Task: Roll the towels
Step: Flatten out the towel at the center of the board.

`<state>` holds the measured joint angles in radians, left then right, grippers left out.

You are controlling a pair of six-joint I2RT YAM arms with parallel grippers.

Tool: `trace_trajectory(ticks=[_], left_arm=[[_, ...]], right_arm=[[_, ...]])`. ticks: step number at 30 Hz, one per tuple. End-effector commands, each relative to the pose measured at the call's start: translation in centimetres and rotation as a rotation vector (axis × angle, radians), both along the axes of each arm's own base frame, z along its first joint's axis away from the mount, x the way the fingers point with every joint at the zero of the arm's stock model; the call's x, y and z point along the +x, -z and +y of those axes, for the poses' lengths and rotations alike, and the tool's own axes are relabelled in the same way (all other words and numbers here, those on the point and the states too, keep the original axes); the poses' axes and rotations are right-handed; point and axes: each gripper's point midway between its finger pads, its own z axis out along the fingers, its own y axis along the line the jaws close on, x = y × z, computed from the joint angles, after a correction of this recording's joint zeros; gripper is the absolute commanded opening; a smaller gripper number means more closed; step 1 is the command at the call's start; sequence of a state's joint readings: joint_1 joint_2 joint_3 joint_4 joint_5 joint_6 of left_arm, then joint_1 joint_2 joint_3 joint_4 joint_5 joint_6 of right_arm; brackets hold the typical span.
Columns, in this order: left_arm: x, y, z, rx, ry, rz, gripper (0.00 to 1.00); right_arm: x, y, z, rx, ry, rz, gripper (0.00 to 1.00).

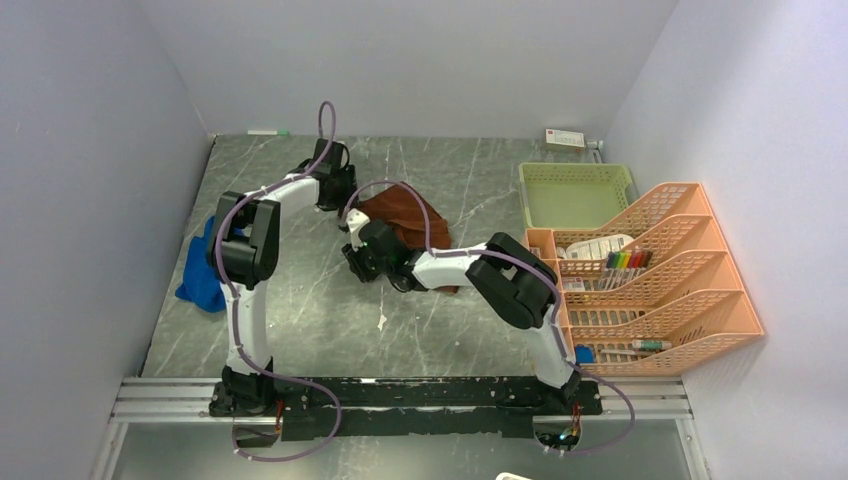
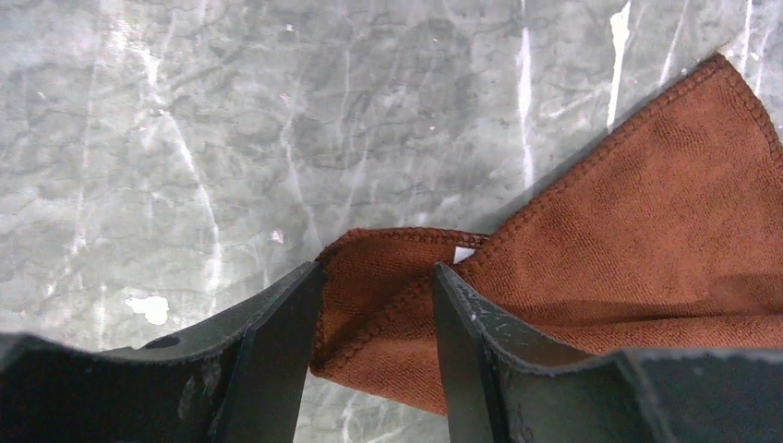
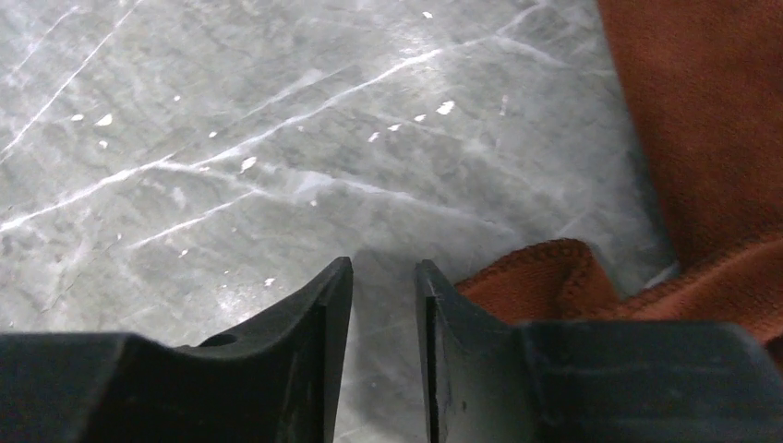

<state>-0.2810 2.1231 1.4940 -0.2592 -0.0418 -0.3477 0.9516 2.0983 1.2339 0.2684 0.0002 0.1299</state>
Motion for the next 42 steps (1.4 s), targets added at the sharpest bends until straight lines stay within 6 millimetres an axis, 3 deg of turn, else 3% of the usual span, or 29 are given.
trace_trajectory(ticks=[1, 8, 16, 20, 22, 24, 30, 32, 33, 37, 42], left_arm=[[0.2, 0.8, 1.8, 0.0, -0.027, -0.001, 0.59], [0.0, 0.9, 2.6, -0.003, -0.034, -0.001, 0.58], [0.2, 0.4, 3.1, -0.008, -0.038, -0.013, 0.57], [0.3, 0.2, 3.3, -0.007, -0.041, -0.016, 0.57], [0.2, 0.2, 3.4, -0.01, -0.043, -0.014, 0.57], [0.2, 0.2, 3.5, -0.014, -0.044, -0.013, 0.57], [0.0, -0.1, 3.9, -0.006, -0.047, -0.018, 0.57], [0.0, -0.3, 4.1, -0.006, -0.049, -0.02, 0.56], [0.0, -0.3, 4.2, -0.007, -0.05, -0.02, 0.57], [0.1, -0.6, 4.4, -0.009, -0.054, -0.022, 0.56], [0.1, -0.7, 4.6, -0.012, -0.055, -0.023, 0.56]], right_arm=[[1.1, 1.5, -2.0, -0.041, 0.098, 0.023, 0.34], [0.8, -0.2, -3.3, -0.005, 0.109, -0.04, 0.46], [0.4, -6.1, -2.3, 0.1, 0.047, -0.129, 0.47], [0.1, -7.6, -2.7, 0.144, 0.054, -0.14, 0.48], [0.4, -6.6, -2.7, 0.11, 0.066, -0.123, 0.48], [0.7, -4.2, -2.9, 0.044, 0.077, -0.087, 0.47], [1.2, -0.9, -3.5, 0.006, 0.112, 0.0, 0.28], [1.5, -0.7, -3.9, 0.011, 0.129, 0.014, 0.27], [1.5, 0.7, -4.2, -0.012, 0.136, 0.032, 0.27], [1.6, 2.2, -4.8, -0.052, 0.147, 0.056, 0.27], [0.7, 4.1, -5.1, -0.066, 0.131, 0.108, 0.03]])
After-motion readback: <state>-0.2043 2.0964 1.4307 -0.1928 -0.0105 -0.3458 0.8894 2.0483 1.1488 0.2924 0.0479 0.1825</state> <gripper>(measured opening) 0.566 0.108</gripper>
